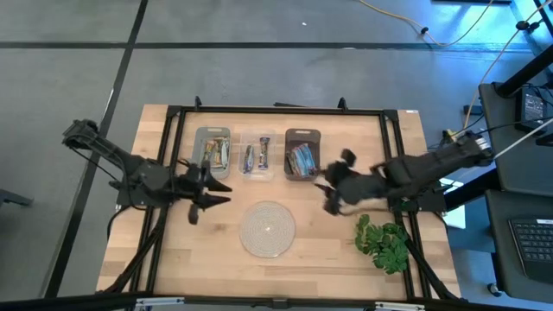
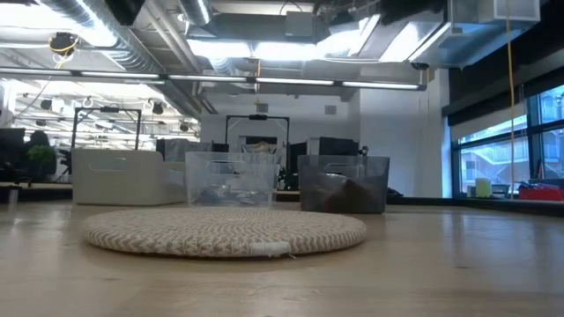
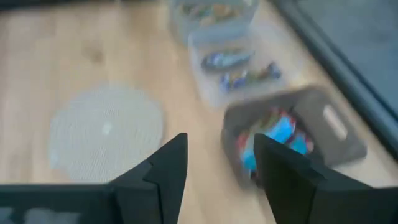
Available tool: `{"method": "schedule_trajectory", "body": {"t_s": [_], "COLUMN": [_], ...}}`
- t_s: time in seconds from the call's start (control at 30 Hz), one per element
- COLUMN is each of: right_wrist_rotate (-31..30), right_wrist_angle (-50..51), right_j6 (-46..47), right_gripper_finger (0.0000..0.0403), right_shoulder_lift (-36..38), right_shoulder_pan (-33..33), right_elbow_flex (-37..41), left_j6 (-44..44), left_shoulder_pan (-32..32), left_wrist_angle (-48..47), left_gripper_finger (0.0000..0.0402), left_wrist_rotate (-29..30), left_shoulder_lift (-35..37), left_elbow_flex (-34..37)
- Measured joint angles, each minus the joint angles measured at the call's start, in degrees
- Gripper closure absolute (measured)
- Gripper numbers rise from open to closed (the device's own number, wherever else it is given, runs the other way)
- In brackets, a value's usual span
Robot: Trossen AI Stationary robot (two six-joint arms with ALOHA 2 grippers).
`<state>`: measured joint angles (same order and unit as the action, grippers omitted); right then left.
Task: Pick and place Granola Bars by type
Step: Return to Home Position
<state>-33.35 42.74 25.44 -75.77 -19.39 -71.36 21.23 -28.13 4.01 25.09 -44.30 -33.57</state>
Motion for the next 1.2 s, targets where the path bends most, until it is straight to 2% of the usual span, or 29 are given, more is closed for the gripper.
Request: {"method": "schedule_trajectory", "body": {"t_s": [0.13,0.3,0.43,0.57,0.67,0.77,0.97,1.2], "right_wrist_rotate": [1.5,2.9,7.4,13.9,16.1,16.8,16.6,16.5], "right_wrist_angle": [7.2,3.5,-14.5,-32.9,-40.6,-44.4,-45.1,-47.4], "right_j6": [8.2,9.3,7.1,4.0,2.4,2.2,2.3,-3.5], "right_gripper_finger": [0.0216,0.0216,0.0216,0.0216,0.0216,0.0216,0.0216,0.0216], "right_shoulder_lift": [3.9,7.8,12.5,19.0,24.6,31.0,43.2,54.3], "right_shoulder_pan": [-5.7,-8.3,-8.2,-7.1,-6.6,-6.6,-6.6,-6.6], "right_elbow_flex": [1.2,7.9,20.3,31.6,38.9,44.2,50.8,57.3], "left_j6": [-0.6,-1.9,-1.9,-1.1,-0.8,-0.1,2.0,1.6], "left_shoulder_pan": [1.7,4.6,6.8,8.7,10.5,12.2,15.4,17.2], "left_wrist_angle": [4.4,10.3,15.5,15.3,15.6,14.2,3.7,-3.0], "left_gripper_finger": [0.0265,0.0265,0.0265,0.0265,0.0265,0.0265,0.0265,0.0265], "left_wrist_rotate": [0.3,-3.2,-6.2,-7.1,-7.0,-7.2,-6.8,-3.6], "left_shoulder_lift": [7.5,15.2,18.9,21.3,22.8,24.5,31.7,40.2], "left_elbow_flex": [6.3,13.3,18.2,21.3,22.7,23.8,23.9,23.9]}}
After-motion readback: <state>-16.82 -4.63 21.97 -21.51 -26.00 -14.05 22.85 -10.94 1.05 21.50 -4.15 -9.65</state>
